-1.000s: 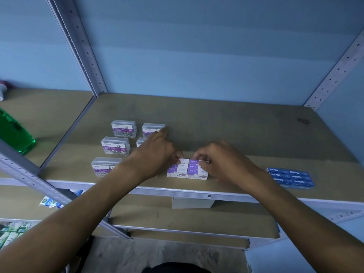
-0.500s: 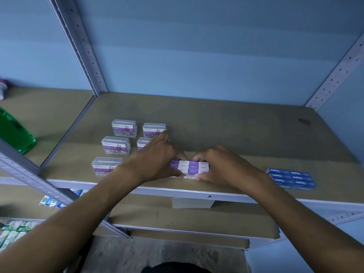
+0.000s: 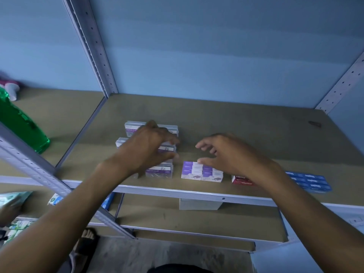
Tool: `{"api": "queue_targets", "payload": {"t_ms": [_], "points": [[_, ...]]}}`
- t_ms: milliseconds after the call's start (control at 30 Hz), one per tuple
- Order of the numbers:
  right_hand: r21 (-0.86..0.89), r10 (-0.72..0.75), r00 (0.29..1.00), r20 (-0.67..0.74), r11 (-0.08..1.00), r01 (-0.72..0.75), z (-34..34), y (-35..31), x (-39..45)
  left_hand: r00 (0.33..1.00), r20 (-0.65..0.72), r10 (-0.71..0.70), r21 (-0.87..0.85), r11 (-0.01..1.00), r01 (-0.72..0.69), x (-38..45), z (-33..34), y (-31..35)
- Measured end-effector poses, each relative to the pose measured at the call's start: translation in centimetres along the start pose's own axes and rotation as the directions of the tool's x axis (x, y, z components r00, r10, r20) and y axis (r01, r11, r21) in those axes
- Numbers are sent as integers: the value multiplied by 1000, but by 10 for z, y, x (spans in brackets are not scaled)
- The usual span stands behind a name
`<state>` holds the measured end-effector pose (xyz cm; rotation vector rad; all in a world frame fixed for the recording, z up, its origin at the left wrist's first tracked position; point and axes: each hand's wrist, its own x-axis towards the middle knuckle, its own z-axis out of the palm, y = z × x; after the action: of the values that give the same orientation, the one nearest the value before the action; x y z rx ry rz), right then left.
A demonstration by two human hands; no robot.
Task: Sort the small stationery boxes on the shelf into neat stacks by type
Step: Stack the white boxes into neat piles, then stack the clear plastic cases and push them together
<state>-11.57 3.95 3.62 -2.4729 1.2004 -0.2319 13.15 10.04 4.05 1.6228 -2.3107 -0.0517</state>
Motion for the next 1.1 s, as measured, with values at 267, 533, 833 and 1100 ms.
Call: {"api": "queue_targets", "payload": {"t_ms": [267, 533, 833, 1100], "points": [[10, -49, 998, -33, 999, 49, 18, -44, 41, 992, 38, -122, 41, 992, 121, -34, -28, -74], [-17, -9, 1000, -23, 1000, 8, 41, -62, 68, 984, 113, -137, 13, 991, 137, -37, -23, -98], [1, 30, 999, -42, 1000, -30, 55, -65, 74, 980, 158, -122, -134, 980, 144, -40, -13, -110], [15, 13, 998, -62, 1000, -12, 42, -74, 66, 985, 160, -57, -186, 979, 87, -40, -21, -110]]}}
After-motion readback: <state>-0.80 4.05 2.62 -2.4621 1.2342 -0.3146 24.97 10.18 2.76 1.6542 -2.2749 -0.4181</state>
